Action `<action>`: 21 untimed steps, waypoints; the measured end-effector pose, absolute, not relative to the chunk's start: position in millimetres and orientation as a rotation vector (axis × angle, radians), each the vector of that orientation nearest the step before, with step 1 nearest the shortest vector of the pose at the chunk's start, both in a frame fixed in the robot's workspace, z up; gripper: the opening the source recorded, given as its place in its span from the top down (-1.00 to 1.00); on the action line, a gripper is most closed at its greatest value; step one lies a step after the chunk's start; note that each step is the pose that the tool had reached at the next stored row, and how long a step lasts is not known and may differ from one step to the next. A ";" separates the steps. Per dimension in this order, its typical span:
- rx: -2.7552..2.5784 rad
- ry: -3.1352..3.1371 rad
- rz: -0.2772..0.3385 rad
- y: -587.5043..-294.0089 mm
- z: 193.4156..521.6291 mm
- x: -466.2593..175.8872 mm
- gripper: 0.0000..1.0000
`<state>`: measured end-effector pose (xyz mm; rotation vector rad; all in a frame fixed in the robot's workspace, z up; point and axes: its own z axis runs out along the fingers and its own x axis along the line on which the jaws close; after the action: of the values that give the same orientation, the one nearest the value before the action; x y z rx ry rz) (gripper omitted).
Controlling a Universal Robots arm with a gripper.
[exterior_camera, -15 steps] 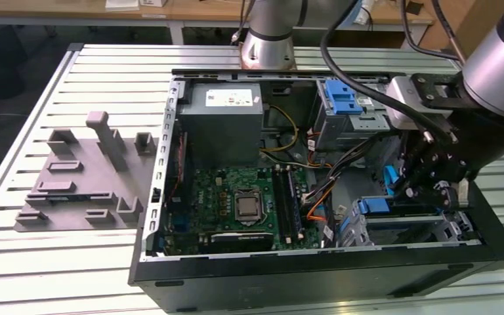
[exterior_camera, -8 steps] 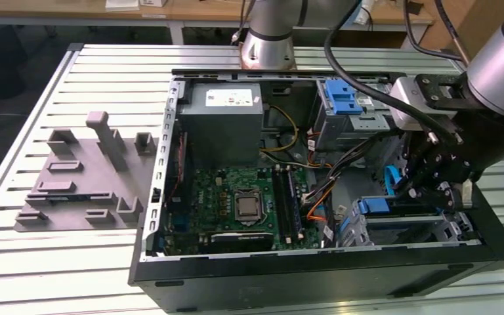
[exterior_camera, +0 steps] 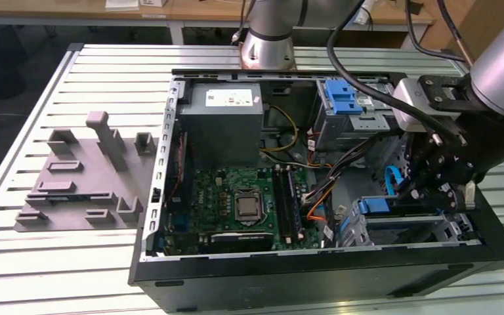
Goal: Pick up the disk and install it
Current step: 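Insert the second disk wire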
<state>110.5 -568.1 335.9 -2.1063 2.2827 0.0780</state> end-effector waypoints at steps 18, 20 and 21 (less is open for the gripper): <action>-2.106 2.283 0.078 -570.5 330.9 110.7 0.68; -2.106 2.283 0.078 -570.8 330.6 110.7 0.68; -2.106 2.283 0.078 -570.8 330.5 110.7 0.68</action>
<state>110.7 -570.8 330.5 -2.1064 2.2828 0.0776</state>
